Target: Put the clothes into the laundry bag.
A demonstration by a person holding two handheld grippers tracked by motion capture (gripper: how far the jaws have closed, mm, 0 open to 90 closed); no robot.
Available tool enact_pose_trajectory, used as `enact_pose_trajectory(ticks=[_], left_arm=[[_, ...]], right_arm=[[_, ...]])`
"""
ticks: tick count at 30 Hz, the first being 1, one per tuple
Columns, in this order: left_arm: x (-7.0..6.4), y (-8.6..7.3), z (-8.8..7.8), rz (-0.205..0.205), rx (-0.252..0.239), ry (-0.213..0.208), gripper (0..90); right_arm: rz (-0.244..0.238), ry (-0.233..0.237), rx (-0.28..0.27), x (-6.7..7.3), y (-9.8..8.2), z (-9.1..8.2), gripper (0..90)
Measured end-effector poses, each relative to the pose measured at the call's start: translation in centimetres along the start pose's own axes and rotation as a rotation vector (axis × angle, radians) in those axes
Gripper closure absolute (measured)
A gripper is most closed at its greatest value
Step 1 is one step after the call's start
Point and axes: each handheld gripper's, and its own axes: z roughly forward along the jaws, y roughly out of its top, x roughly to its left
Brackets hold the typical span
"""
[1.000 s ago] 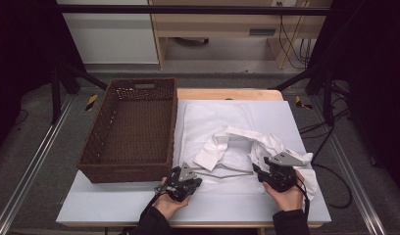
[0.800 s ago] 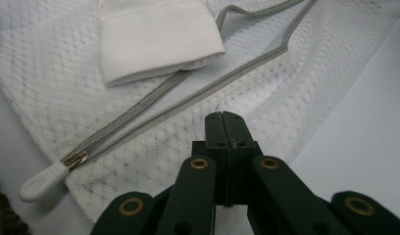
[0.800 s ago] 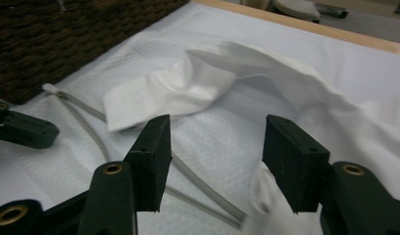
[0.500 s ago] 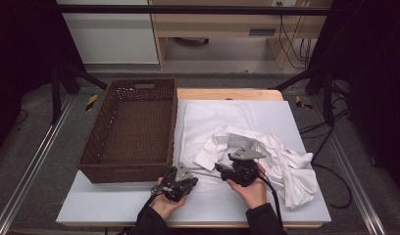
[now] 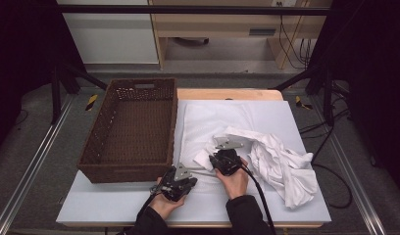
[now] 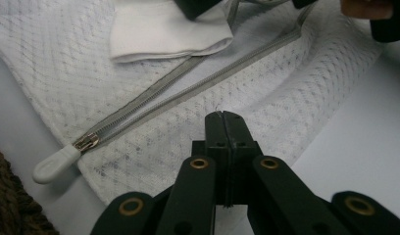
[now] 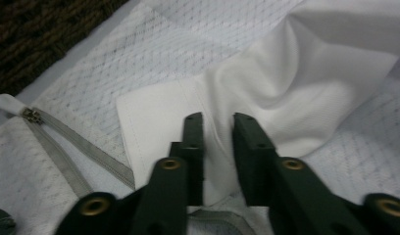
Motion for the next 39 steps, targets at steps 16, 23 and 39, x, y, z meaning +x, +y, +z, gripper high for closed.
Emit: enact_pose_trajectory(ticks=[16, 23, 39], left_arm=[[-0.1, 0.0, 0.0, -0.001, 0.003, 0.005, 89.9], [0.0, 0.0, 0.0, -0.013, 0.001, 0.001, 89.9], [0.0, 0.1, 0.0, -0.012, 0.005, 0.004, 89.8]], right_arm=[[-0.064, 0.035, -0.065, -4.2, -3.3, -11.0, 89.2], [-0.086, 0.014, 0.015, -5.4, -7.0, -10.6, 87.7], [-0.195, 0.058, -0.067, -0.9, -2.1, -5.8, 61.5]])
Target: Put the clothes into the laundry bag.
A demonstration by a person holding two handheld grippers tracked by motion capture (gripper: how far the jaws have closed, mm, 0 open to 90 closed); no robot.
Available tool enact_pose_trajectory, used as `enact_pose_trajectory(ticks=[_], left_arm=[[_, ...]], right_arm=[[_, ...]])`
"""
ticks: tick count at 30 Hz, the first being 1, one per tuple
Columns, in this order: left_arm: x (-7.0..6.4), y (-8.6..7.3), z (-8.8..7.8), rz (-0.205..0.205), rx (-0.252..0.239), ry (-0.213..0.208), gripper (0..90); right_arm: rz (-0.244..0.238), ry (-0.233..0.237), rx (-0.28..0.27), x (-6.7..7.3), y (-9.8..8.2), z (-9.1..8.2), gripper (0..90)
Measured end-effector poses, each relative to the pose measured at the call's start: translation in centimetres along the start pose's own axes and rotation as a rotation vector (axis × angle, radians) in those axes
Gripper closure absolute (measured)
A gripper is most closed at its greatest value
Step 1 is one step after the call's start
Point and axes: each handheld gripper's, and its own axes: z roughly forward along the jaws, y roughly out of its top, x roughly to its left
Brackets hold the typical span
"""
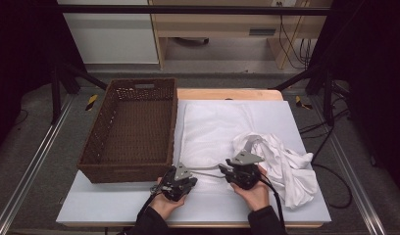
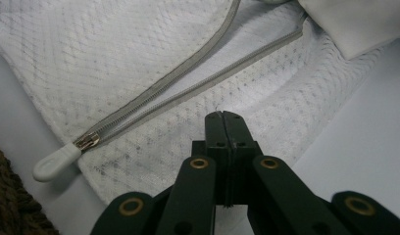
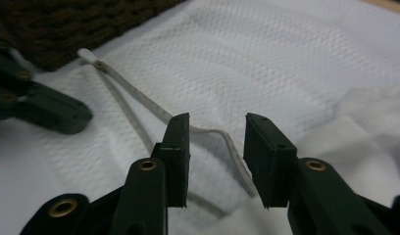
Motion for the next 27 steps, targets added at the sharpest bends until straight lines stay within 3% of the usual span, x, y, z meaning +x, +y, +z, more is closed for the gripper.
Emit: enact_pose_trajectory(ticks=[1, 5, 6, 7, 8, 11, 14, 15, 17, 18, 20, 21, 22, 24, 25, 27], left_arm=[[0.0, 0.1, 0.0, 0.004, 0.004, -0.001, 89.9], [-0.1, 0.1, 0.0, 0.008, 0.004, 0.003, 89.9], [-0.1, 0.1, 0.1, 0.012, 0.004, 0.005, 89.8], [-0.1, 0.1, 0.1, 0.012, 0.004, 0.005, 89.8], [-0.1, 0.3, 0.1, 0.016, 0.016, 0.006, 89.8], [-0.2, 0.6, 0.0, 0.019, 0.028, 0.011, 87.8], [-0.4, 1.8, -1.4, 0.034, -0.023, 0.006, 86.4], [-0.4, 1.8, -1.4, 0.034, -0.023, 0.006, 85.9], [-0.4, 3.1, -2.2, 0.039, -0.058, 0.011, 83.3], [-0.5, 3.8, -2.5, 0.049, -0.069, 0.02, 83.3], [-0.6, 5.5, -2.8, 0.058, -0.108, 0.045, 75.9], [-0.6, 5.5, -2.8, 0.058, -0.108, 0.045, 73.6], [-0.8, 6.7, -2.8, 0.062, -0.135, 0.058, 70.8], [-1.0, 7.3, -2.7, 0.07, -0.143, 0.064, 68.5], [-1.2, 8.3, -1.9, 0.097, -0.115, 0.091, 63.7], [-1.2, 8.7, -1.4, 0.107, -0.102, 0.094, 60.9]], right_arm=[[0.018, -0.02, 0.058, -0.3, -0.1, 2.1, 60.5], [0.038, -0.036, 0.096, -0.6, -0.6, 3.6, 65.7], [0.044, -0.03, 0.098, -0.7, -0.6, 3.5, 82.2], [0.044, -0.03, 0.098, -0.7, -0.6, 3.5, 82.2], [0.043, -0.049, 0.113, -0.8, -0.5, 3.4, 89.1], [0.063, -0.038, 0.117, -0.9, -0.4, 3.1, 89.7], [0.058, -0.04, 0.046, -1.0, 0.0, 1.8, 89.6], [0.058, -0.04, 0.046, -1.0, 0.0, 1.8, 89.6], [0.068, -0.02, -0.037, -1.2, 0.7, 0.2, 89.4], [0.068, -0.02, -0.037, -1.2, 0.7, 0.2, 89.4], [0.084, -0.015, -0.099, -1.6, 1.2, -0.8, 89.4], [0.084, -0.015, -0.099, -1.6, 1.2, -0.8, 89.4], [0.088, -0.011, -0.115, -1.8, 1.4, -1.1, 89.3], [0.09, -0.01, -0.121, -1.8, 1.4, -1.1, 89.3], [0.083, -0.005, -0.128, -2.0, 1.4, -1.2, 89.3], [0.082, -0.007, -0.134, -2.0, 1.4, -1.3, 89.3]])
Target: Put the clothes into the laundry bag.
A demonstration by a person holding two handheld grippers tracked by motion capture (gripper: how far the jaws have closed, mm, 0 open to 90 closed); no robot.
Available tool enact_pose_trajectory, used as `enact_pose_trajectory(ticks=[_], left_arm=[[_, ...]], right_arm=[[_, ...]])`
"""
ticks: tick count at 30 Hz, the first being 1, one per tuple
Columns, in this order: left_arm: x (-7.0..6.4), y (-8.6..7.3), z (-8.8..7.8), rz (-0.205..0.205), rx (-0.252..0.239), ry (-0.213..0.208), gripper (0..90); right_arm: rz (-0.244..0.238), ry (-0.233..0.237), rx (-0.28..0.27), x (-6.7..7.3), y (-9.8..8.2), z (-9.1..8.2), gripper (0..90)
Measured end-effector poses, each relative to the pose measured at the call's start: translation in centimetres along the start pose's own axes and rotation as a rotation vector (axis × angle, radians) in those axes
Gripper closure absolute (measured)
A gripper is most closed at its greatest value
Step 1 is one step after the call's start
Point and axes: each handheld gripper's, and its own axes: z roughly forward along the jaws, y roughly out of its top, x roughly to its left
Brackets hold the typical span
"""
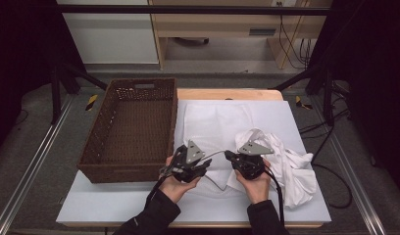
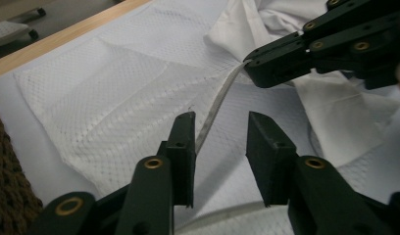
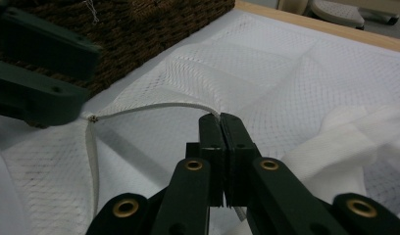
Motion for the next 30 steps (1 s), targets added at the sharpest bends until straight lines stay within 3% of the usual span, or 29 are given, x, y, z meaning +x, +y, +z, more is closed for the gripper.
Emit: enact_pose_trajectory(ticks=[5, 6, 7, 8, 9, 10, 12, 13, 15, 17, 19, 20, 21, 23, 25, 27, 28, 29, 30], left_arm=[[0.4, 0.3, 3.5, 0.053, 0.072, 0.046, 62.4], [0.9, 0.1, 4.1, 0.023, 0.073, 0.014, 70.7], [0.9, 0.1, 4.1, 0.023, 0.073, 0.014, 76.9], [1.2, 0.0, 4.4, -0.002, 0.072, -0.01, 76.9], [1.4, -0.1, 4.5, -0.014, 0.074, -0.027, 83.0], [1.4, -0.1, 4.5, -0.017, 0.081, -0.038, 88.0], [1.3, -0.1, 4.5, -0.008, 0.089, -0.033, 88.6], [1.3, -0.1, 4.3, -0.012, 0.088, -0.043, 88.7], [1.3, -0.2, 4.1, -0.019, 0.088, -0.049, 88.8], [1.2, -0.3, 3.8, -0.026, 0.085, -0.056, 88.7], [1.1, -0.4, 3.6, -0.039, 0.08, -0.058, 88.7], [1.2, -0.5, 3.5, -0.041, 0.076, -0.061, 88.7], [1.1, -0.6, 3.5, -0.051, 0.075, -0.062, 88.7], [1.2, -0.8, 3.4, -0.062, 0.068, -0.068, 88.7], [1.2, -1.0, 3.2, -0.071, 0.065, -0.063, 88.7], [1.1, -1.1, 3.1, -0.072, 0.067, -0.066, 88.7], [1.0, -1.2, 3.0, -0.073, 0.068, -0.067, 88.7], [1.0, -1.2, 3.0, -0.07, 0.067, -0.07, 88.7], [0.9, -1.2, 2.9, -0.068, 0.064, -0.074, 88.7]], right_arm=[[-0.001, 0.017, -0.026, 0.1, 0.1, -0.3, 89.2], [0.001, 0.029, -0.023, 0.1, 0.1, -0.3, 89.0], [0.001, 0.029, -0.023, 0.1, 0.1, -0.3, 89.0], [-0.001, 0.029, -0.019, 0.1, 0.1, -0.3, 88.9], [0.002, 0.039, -0.014, 0.0, 0.1, -0.2, 88.6], [0.0, 0.044, -0.008, 0.1, 0.1, -0.1, 88.4], [-0.01, 0.048, 0.0, 0.1, -0.1, -0.1, 86.3], [-0.007, 0.059, 0.01, 0.0, -0.2, -0.5, 76.3], [-0.004, 0.059, 0.016, 0.0, -0.3, -0.8, 72.4], [-0.029, 0.019, 0.021, -0.2, -0.7, -2.2, 64.0], [-0.021, -0.011, 0.045, -0.8, -2.0, -3.9, 53.2], [-0.021, -0.011, 0.045, -0.8, -2.0, -3.9, 53.2], [-0.015, -0.04, 0.097, -1.2, -3.4, -4.3, 49.6], [-0.016, -0.057, 0.116, -1.4, -4.2, -4.3, 48.9], [0.014, -0.069, 0.152, -2.0, -5.5, -3.9, 48.6], [0.041, -0.045, 0.174, -2.3, -6.2, -3.5, 50.0], [0.028, -0.035, 0.2, -2.2, -6.3, -3.2, 55.8], [0.028, -0.035, 0.2, -2.2, -6.3, -3.2, 55.8], [0.032, -0.014, 0.207, -2.2, -6.3, -2.8, 67.6]])
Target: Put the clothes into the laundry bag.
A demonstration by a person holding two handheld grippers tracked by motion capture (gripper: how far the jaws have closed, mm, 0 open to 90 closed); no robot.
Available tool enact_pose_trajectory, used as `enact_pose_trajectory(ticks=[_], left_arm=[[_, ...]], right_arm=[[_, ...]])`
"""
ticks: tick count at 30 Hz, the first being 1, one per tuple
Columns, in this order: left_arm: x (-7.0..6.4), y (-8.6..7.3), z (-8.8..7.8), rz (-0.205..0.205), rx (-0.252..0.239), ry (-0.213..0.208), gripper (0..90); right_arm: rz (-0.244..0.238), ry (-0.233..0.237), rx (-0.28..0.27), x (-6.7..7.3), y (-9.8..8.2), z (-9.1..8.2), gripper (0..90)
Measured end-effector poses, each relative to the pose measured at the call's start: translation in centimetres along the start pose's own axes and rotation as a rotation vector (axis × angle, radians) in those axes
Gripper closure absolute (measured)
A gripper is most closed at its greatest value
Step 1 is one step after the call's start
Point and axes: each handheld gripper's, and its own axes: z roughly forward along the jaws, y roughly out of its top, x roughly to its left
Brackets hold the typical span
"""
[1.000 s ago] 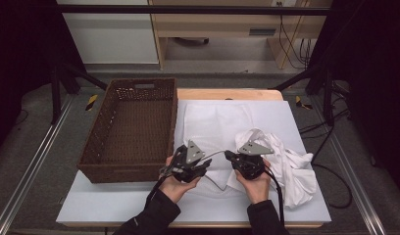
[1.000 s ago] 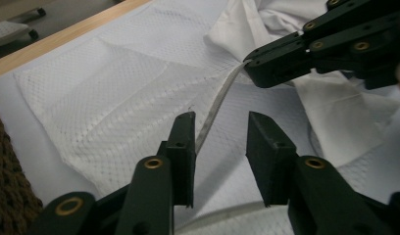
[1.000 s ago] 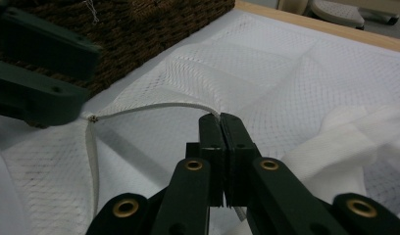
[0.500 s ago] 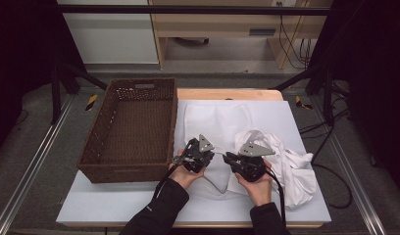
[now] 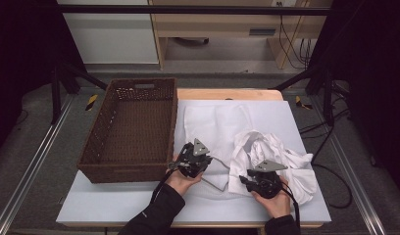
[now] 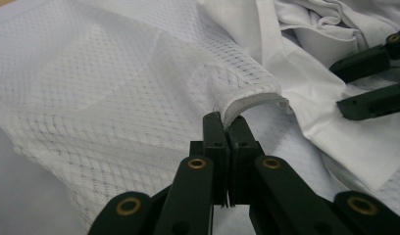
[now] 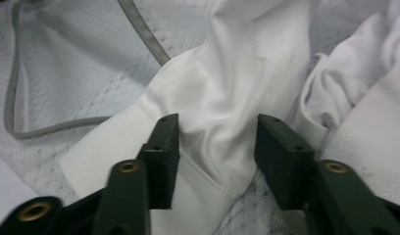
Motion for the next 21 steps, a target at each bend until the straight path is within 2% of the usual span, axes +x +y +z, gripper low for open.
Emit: enact_pose_trajectory(ticks=[1, 2, 3, 5, 7, 8, 9, 11, 15, 16, 17, 18, 19, 21], left_arm=[[-0.1, 0.0, 0.0, 0.003, -0.001, 0.002, 88.7], [-0.2, -0.1, -0.1, 0.008, -0.003, 0.006, 88.7], [-0.2, -0.1, -0.1, 0.006, -0.006, 0.004, 88.7], [-0.2, 0.0, -0.1, 0.004, -0.006, 0.007, 88.7], [-0.2, 0.0, -0.2, -0.001, -0.006, 0.005, 88.7], [-0.1, 0.0, -0.3, -0.002, -0.006, 0.006, 88.7], [-0.1, 0.1, -0.3, -0.005, -0.008, 0.009, 88.7], [-0.1, 0.2, -0.4, -0.012, -0.006, 0.006, 88.7], [-0.3, 0.5, -0.5, -0.012, -0.008, 0.005, 88.7], [-0.3, 0.6, -0.6, -0.012, -0.012, 0.006, 88.7], [-0.3, 0.8, -0.7, -0.015, -0.017, 0.003, 88.7], [-0.3, 1.0, -0.8, -0.021, -0.023, 0.0, 88.7], [-0.3, 1.1, -0.9, -0.024, -0.03, -0.004, 88.7], [-0.3, 1.6, -1.3, -0.032, -0.045, -0.011, 88.7]], right_arm=[[-0.005, -0.017, 0.008, 0.0, 0.0, 0.0, 76.3], [-0.005, -0.017, 0.008, 0.0, 0.0, 0.0, 76.3], [-0.014, -0.025, 0.011, 0.0, 0.0, 0.0, 80.0], [0.004, -0.031, 0.014, -0.2, 0.1, -0.3, 87.2], [-0.004, -0.044, -0.013, -0.4, 0.3, -0.9, 87.5], [-0.002, -0.047, -0.041, -0.4, 0.5, -1.4, 87.5], [0.01, -0.033, -0.09, -0.5, 0.9, -2.3, 87.7], [0.009, -0.029, -0.109, -0.5, 1.1, -2.7, 87.8], [-0.002, 0.037, -0.243, 0.3, 2.6, -4.3, 88.2], [-0.021, 0.081, -0.293, 1.2, 3.4, -4.5, 88.1], [-0.021, 0.081, -0.293, 1.2, 3.4, -4.5, 88.1], [-0.046, 0.117, -0.296, 2.4, 3.8, -4.0, 88.1], [-0.046, 0.117, -0.296, 2.4, 3.8, -4.0, 88.1], [-0.07, 0.132, -0.261, 3.5, 3.8, -2.8, 88.0]])
